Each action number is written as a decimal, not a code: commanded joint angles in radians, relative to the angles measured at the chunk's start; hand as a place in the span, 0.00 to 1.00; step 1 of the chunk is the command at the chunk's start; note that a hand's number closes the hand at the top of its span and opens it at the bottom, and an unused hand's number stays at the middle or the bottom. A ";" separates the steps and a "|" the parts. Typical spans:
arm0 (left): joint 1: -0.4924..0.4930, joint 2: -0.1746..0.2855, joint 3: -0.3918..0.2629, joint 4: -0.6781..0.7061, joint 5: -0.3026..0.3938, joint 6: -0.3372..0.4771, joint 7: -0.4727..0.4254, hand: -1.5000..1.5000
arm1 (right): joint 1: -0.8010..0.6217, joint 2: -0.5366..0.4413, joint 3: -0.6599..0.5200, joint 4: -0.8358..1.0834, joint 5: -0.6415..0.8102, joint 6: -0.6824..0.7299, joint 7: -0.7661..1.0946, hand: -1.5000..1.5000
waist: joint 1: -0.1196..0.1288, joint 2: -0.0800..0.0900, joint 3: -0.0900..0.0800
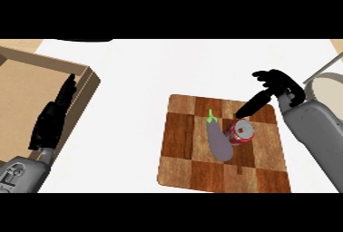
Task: Pick the eggplant from the cutting board and place it in the tiered basket
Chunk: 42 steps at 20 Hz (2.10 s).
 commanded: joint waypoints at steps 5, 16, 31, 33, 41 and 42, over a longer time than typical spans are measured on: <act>-0.041 -0.013 -0.009 0.011 -0.016 -0.007 0.016 0.50 | -0.266 0.105 0.095 0.199 -0.179 0.290 0.314 0.00 | 0.021 0.007 0.002; -0.032 -0.007 0.013 -0.001 -0.011 -0.011 0.031 0.50 | -0.423 0.254 0.164 0.602 -0.270 0.300 0.367 0.00 | 0.009 0.005 0.005; 0.027 0.016 0.061 0.007 -0.015 -0.022 0.013 0.50 | -0.550 0.396 0.259 0.874 -0.322 0.405 0.331 0.00 | -0.038 -0.007 0.007; 0.050 -0.035 0.026 -0.014 -0.037 0.009 -0.003 0.50 | -0.599 0.394 0.263 0.912 -0.323 0.430 0.319 0.00 | -0.031 -0.005 0.007; -0.002 -0.039 0.048 0.035 -0.056 0.005 0.019 0.50 | -0.619 0.478 0.327 0.986 -0.289 0.454 0.248 0.00 | -0.051 -0.004 0.007; 0.039 -0.026 0.037 -0.034 -0.054 0.005 0.052 0.50 | -0.641 0.489 0.321 0.972 -0.298 0.457 0.275 0.00 | -0.049 -0.013 0.008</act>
